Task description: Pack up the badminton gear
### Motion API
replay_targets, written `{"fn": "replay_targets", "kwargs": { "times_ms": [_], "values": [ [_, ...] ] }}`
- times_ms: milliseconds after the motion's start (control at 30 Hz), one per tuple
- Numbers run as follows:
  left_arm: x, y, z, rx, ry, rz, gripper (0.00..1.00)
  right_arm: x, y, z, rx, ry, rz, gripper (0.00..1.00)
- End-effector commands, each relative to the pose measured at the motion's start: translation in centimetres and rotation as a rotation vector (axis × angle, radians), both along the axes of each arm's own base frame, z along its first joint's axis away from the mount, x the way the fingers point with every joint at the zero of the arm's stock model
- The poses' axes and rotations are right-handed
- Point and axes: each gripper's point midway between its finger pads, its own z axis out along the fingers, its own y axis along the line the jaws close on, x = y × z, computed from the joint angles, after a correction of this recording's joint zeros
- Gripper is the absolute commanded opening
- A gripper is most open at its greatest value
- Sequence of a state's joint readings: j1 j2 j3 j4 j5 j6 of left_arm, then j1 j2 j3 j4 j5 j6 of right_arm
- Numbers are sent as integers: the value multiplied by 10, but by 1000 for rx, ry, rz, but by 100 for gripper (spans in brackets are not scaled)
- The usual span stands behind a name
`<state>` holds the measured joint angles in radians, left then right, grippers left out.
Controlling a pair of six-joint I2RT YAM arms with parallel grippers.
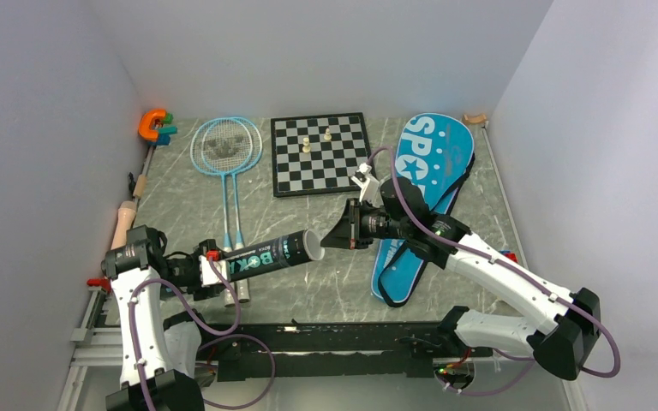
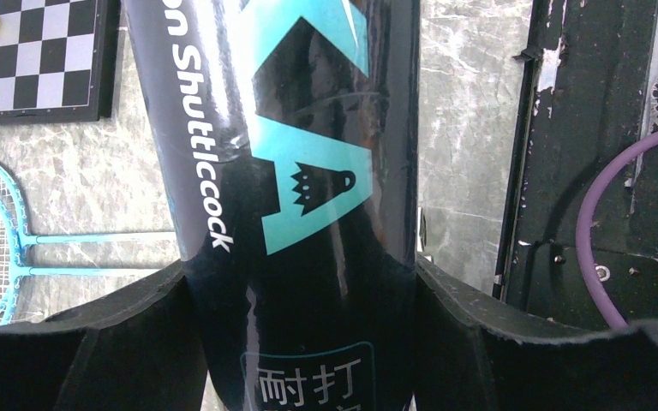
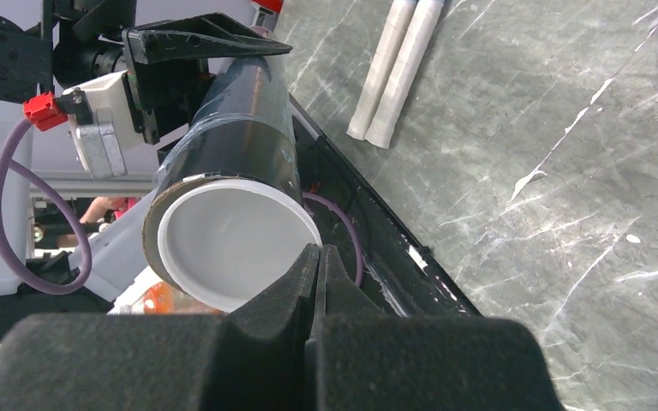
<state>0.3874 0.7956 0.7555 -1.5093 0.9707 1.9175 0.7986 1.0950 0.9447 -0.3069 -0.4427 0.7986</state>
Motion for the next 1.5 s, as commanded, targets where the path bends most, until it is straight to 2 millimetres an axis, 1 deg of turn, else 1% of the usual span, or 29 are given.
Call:
{"fn": "replay_targets", "kwargs": {
  "times_ms": [0,200,467,600,800,1133,1300,1467],
  "values": [
    [3,-9,17,-57,-43,-10,5,-2,0,16,40,-37,-3,0],
    [2,-9,15,-53,-43,-12,5,-1,7,29,72,-47,12,0],
    [2,-8,15,-50,-40,-11,5,-4,16,32,97,-43,29,0],
    [2,-8,15,-49,-38,-10,5,-3,18,31,79,-49,24,0],
    [0,-7,13,-39,-35,-13,5,1,12,24,25,-60,-5,0],
    [-2,-9,17,-46,-40,-20,6,12,5,24,-12,-90,-67,0],
    [-1,-9,18,-47,-42,-19,6,12,4,20,-29,-88,-67,0],
    [-1,-9,16,-49,-39,-15,6,11,3,22,-33,-90,-66,0]
  ]
}}
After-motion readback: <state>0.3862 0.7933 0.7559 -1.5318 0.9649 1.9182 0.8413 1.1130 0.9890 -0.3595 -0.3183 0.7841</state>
